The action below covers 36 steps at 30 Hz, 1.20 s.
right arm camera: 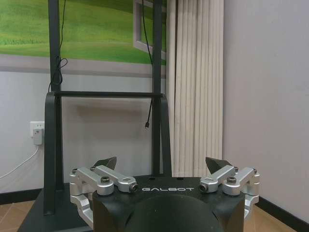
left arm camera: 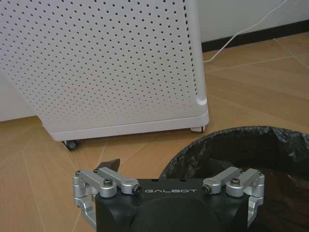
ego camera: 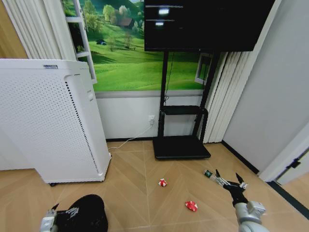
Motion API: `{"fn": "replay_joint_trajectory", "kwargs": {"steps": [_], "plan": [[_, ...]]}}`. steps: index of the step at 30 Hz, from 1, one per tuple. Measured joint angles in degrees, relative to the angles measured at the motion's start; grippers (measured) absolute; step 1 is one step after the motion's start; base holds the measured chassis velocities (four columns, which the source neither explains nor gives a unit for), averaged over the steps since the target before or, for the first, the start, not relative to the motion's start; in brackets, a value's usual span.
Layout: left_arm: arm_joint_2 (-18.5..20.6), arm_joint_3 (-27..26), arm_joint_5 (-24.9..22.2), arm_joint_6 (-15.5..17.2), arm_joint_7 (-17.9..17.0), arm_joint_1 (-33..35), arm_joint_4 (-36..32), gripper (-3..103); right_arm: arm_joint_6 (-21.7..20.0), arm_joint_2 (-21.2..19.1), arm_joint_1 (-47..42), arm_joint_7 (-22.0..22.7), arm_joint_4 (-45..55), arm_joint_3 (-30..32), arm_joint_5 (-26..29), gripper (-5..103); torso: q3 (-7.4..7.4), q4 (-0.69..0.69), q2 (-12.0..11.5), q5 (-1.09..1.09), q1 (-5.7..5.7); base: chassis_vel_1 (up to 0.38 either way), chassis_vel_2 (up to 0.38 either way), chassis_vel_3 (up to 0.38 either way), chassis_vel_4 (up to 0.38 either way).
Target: Pick up the trash bin and place the garbage on the floor into it.
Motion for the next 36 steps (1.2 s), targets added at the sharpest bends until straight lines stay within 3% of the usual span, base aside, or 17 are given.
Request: {"fn": "replay_joint_trajectory", "kwargs": {"steps": [9, 21, 23, 31, 32, 35, 36], "plan": [[0.3, -0.7, -1.3, 2.1, 0.5, 4.7, -1.3, 100, 0.0, 0.2, 0.5, 0.0, -0.8, -0.4, -0.1, 100, 0.01, 0.01, 0.0, 0.01, 0.0, 0.0, 0.0, 0.0, 0.0], [-0.6, 0.7, 0.5, 1.9, 1.5, 2.1, 3.4, 99, 0.1, -0.3, 0.4, 0.0, -0.9, -0.3, 0.0, 100, 0.02, 0.0, 0.0, 0.0, 0.01, 0.0, 0.0, 0.0, 0.0], [-0.6, 0.8, 0.5, 1.9, 1.6, 1.6, 3.8, 96, 0.1, -0.3, 0.4, 0.0, -0.9, -0.3, 0.1, 100, 0.03, -0.01, 0.0, 0.01, 0.01, 0.0, 0.0, 0.0, 0.0], [-1.1, 0.8, 0.7, 1.0, 2.9, 0.3, 5.9, 64, 0.1, -0.3, 0.4, 0.0, -0.8, -0.3, 0.1, 100, 0.03, 0.01, 0.0, 0.02, 0.01, 0.0, 0.0, 0.0, 0.0], [-1.1, 0.8, 0.7, 1.0, 2.9, 0.3, 5.9, 64, 0.1, -0.3, 0.4, 0.0, -0.8, -0.3, 0.1, 100, 0.03, 0.01, 0.0, 0.02, 0.01, 0.0, 0.0, 0.0, 0.0], [-1.2, 0.7, 0.7, 0.6, 3.2, 0.2, 6.2, 48, 0.1, -0.1, 0.3, 0.0, -0.8, -0.3, 0.0, 100, 0.03, 0.01, 0.0, 0.02, 0.01, 0.0, 0.0, 0.0, 0.0], [-1.2, 0.7, 0.7, 0.6, 3.2, 0.2, 6.2, 48, 0.1, -0.1, 0.3, 0.0, -0.8, -0.3, 0.0, 100, 0.03, 0.01, 0.0, 0.02, 0.01, 0.0, 0.0, 0.0, 0.0]]}}
